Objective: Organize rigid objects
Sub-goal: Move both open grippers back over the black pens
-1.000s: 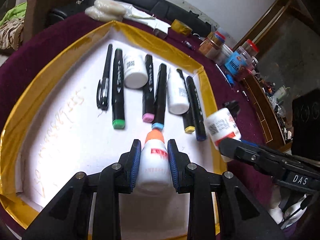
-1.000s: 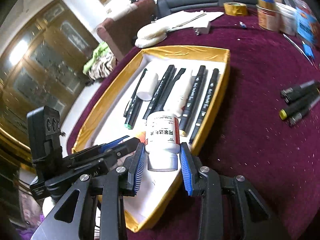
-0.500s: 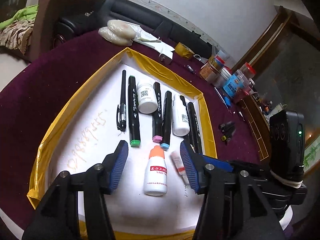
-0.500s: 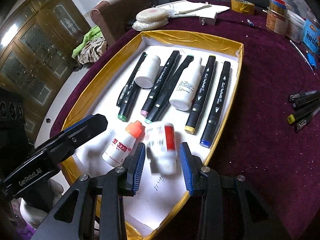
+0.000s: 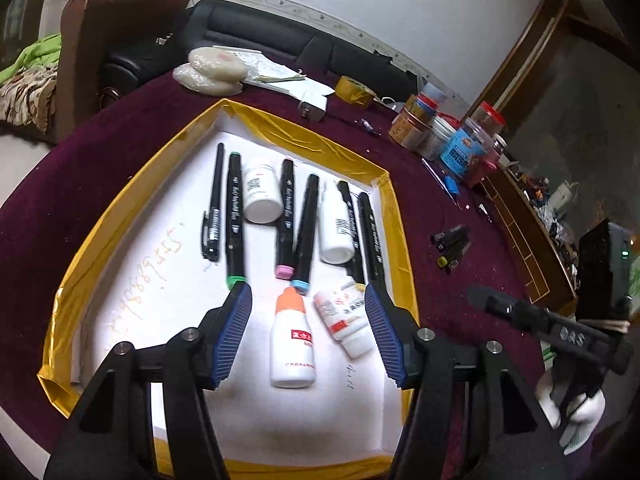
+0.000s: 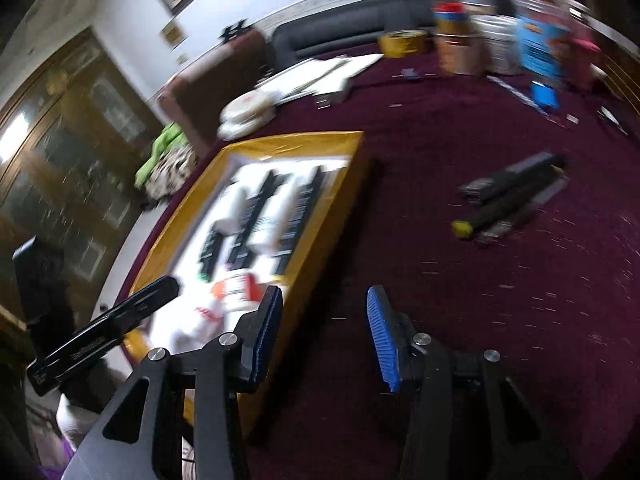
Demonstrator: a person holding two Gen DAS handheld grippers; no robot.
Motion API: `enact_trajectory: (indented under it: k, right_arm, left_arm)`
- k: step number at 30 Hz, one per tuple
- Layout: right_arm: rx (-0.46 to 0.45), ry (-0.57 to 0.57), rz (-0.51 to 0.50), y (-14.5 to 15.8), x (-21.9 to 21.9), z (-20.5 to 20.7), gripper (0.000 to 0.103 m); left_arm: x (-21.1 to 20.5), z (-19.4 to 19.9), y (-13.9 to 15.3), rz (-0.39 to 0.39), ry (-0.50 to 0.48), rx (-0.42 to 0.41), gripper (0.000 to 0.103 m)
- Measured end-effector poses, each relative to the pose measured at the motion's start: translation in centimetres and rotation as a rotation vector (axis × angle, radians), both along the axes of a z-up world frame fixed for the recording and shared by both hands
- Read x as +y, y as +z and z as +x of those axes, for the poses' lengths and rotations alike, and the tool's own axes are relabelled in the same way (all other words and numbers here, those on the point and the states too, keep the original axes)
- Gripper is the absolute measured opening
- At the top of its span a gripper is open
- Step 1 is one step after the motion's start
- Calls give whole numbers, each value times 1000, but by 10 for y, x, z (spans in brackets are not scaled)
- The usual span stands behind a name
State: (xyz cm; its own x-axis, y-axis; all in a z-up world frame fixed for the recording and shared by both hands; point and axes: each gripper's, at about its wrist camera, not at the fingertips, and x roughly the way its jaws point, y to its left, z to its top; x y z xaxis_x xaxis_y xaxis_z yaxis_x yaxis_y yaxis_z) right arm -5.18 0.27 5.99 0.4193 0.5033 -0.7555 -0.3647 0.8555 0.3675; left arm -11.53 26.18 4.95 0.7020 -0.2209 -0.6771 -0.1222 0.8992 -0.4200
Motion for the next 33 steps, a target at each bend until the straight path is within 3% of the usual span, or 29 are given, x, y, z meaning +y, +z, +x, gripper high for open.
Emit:
enact_trajectory:
  k: [8,14,21,33]
  right_arm:
    - [107,-278,61,-31,-115,22,40]
    - [133,-378,109,-50,-158,22,40]
    - [73,-377,145,-53,-169,21,40]
    - [10,-325,154,-55,-165,13,50]
  left_arm:
    - [-48,1,24,43,-95,-37,62]
    - [-107,9,21,104,-229,0,62]
    - [-173,11,12,186,-364,49,62]
    - [-208,21,-15,305,-389,145,62]
